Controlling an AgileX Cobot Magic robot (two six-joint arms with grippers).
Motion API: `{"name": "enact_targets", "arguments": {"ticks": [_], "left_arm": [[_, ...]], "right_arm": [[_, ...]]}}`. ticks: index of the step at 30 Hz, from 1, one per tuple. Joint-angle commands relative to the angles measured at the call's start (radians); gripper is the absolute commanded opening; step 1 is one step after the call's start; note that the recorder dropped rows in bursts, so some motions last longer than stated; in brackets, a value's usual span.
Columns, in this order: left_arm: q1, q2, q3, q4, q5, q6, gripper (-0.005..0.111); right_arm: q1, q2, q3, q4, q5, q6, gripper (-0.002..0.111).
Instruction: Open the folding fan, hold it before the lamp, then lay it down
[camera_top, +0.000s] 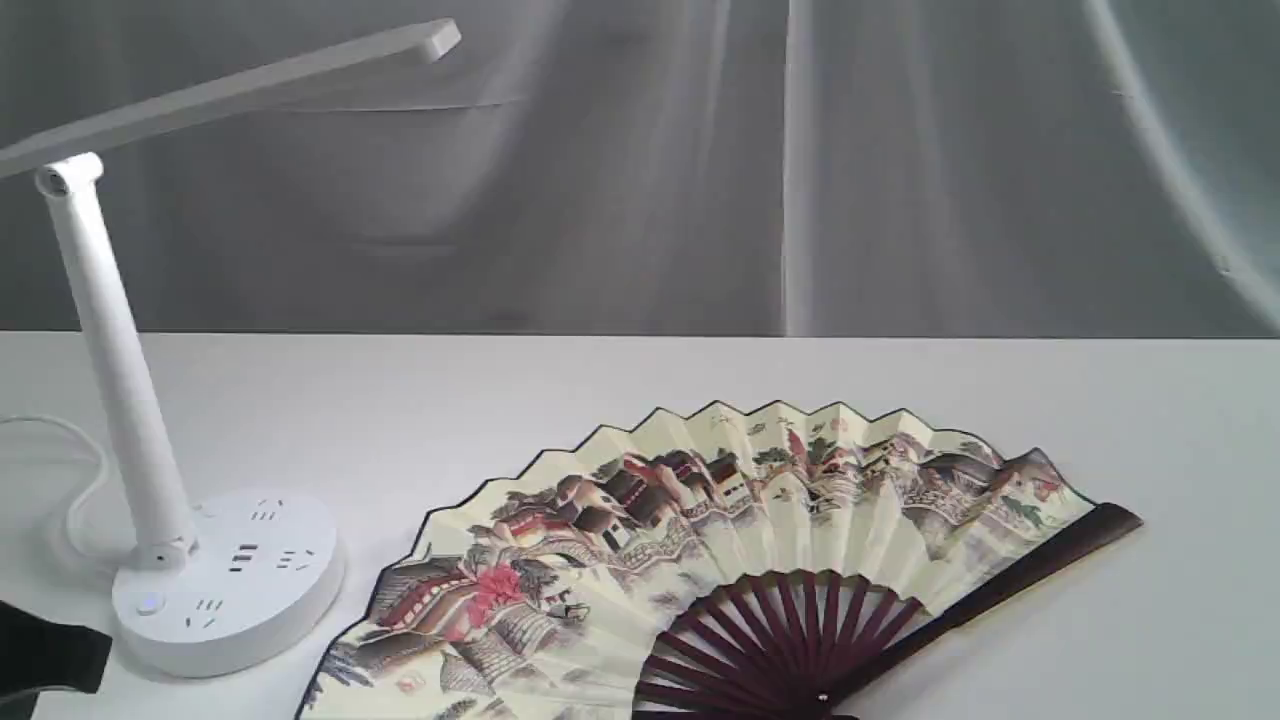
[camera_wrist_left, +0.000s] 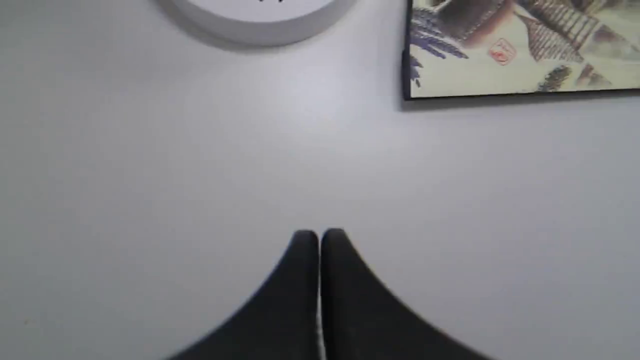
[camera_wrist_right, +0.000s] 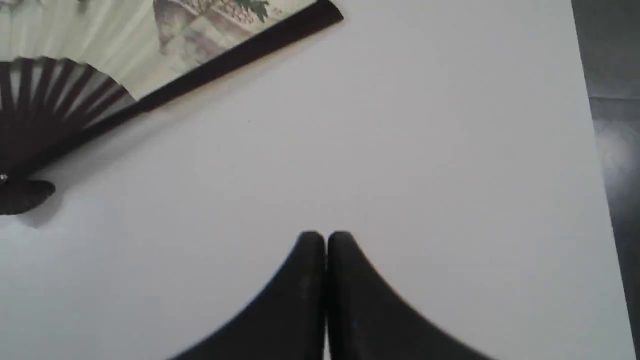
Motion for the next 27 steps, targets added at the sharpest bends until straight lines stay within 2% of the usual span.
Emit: {"name": "enact_targets", "arguments": {"ticks": [1,11,17,27], "left_arm": [[-0.019,-0.043,-0.003,0.005,-0.016,-0.013,0.0],[-0.019,-0.261,-0.003,0.007,0.005,-0.023,0.0],[-0.019,-0.446,-0.003,0.007,0.008,-0.038,0.0],[-0.019,-0.771,-0.003,0.007,0.098,-0.055,0.0]], "right_arm": [[0.005,-0.068,0.006,-0.009,-0.012,0.023,0.0],[0.005,-0.275,0.006,-0.031,-0.018,0.022,0.0],[0.005,-0.405,0.006,-0.031,-0.014,0.011,0.0],[0.005,-0.597,0.006,-0.022,0.019,0.014,0.0]]}}
